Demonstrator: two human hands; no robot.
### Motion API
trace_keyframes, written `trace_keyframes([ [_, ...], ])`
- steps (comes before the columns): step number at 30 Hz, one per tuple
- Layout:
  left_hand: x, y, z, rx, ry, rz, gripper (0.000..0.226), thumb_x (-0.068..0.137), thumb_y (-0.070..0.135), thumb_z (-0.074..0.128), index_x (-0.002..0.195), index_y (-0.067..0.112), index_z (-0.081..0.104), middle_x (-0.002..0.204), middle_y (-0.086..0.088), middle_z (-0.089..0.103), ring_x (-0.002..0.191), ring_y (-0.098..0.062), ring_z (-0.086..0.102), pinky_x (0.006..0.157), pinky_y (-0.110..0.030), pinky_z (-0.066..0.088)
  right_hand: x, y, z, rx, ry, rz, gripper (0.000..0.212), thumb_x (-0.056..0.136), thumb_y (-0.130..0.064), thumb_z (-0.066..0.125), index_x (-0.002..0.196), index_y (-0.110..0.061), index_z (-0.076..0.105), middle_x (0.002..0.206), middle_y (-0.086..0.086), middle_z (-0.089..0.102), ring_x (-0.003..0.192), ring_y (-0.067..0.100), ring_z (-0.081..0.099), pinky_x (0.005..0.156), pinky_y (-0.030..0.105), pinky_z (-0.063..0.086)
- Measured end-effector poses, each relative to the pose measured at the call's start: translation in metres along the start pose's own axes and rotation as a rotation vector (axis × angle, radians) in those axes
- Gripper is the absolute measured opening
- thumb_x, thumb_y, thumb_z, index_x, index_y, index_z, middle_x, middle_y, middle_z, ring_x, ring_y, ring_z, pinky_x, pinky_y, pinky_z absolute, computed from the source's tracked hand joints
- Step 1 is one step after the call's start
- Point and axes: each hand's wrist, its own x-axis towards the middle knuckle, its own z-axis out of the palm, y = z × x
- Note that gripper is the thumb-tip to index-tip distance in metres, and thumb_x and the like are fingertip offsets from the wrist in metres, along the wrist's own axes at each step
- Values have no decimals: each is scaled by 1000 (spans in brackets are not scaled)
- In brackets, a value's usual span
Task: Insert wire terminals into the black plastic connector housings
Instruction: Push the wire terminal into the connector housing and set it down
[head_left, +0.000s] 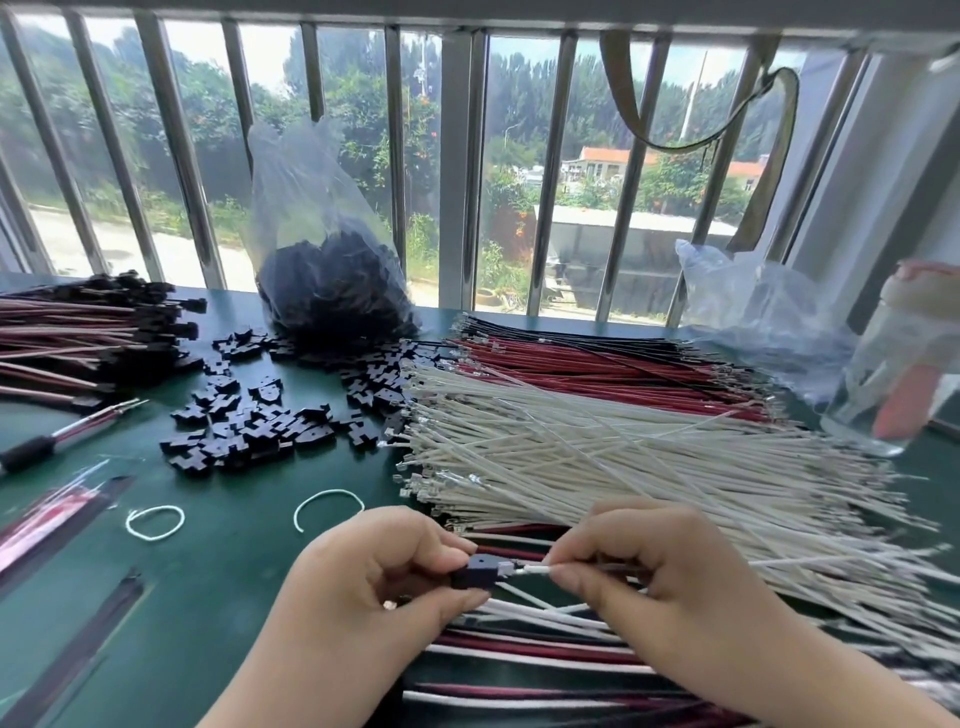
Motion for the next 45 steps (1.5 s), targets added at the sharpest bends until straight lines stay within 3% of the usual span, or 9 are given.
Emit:
trace_keyframes([
  [7,-1,-1,2,-73,-16,-24,20,43,10,77,61,14,69,82,-9,73,71,-17,72,61,-18,55,0,-2,-3,-5,-45,6,7,78,-35,65,75,-41,68,76,-25,65,76,0,62,61,8,43],
  [11,0,-4,1,-65,-14,-33,24,50,-4,80,67,8,68,79,-6,74,68,-16,72,59,-17,54,0,-3,-2,-12,-55,6,7,79,-37,65,85,-37,68,77,-22,67,78,4,63,63,13,46],
  [15,0,-3,2,15,-40,3,26,49,16,92,58,24,68,82,-4,74,72,-18,72,65,-27,59,0,-2,-3,-17,-77,13,7,83,-29,69,83,-35,69,77,-22,66,78,3,63,63,11,44],
  [20,-2,-3,1,44,-73,-5,20,44,38,78,59,29,68,81,-6,73,72,-22,72,68,-38,59,-1,-4,-3,19,-104,24,14,81,-36,65,69,-43,64,72,-22,65,71,3,61,59,9,39],
  [29,-4,-1,5,258,-124,172,19,57,21,78,63,32,64,86,14,68,76,-4,68,64,-16,55,-1,-5,4,-6,-142,22,4,80,-39,63,79,-43,65,75,-23,65,73,0,60,61,10,41],
  [35,-6,8,0,-29,-204,25,38,48,54,84,73,26,78,97,5,71,82,-11,71,69,-15,54,-1,-4,0,-291,-41,-27,28,80,-62,46,92,-43,62,70,-30,61,64,-7,56,53,15,42],
  [39,2,10,2,-87,-98,-147,31,50,38,87,77,29,76,80,2,75,69,-12,72,62,-16,55,-5,-7,4,-349,80,-143,20,84,-49,54,80,-34,68,70,-22,64,60,-6,56,49,20,48],
  [41,5,10,3,-50,-142,-232,35,47,37,78,82,37,74,74,0,75,62,-12,70,59,-16,54,-5,-6,6,-360,84,-172,20,85,-46,56,78,-32,68,68,-19,65,58,-2,57,48,25,49],
  [45,13,11,-2,72,-309,-270,19,71,28,79,84,40,73,72,3,74,62,-3,67,61,-15,52,-6,-5,3,-374,110,-194,19,86,-44,57,77,-31,68,67,-18,65,58,0,58,47,26,48],
])
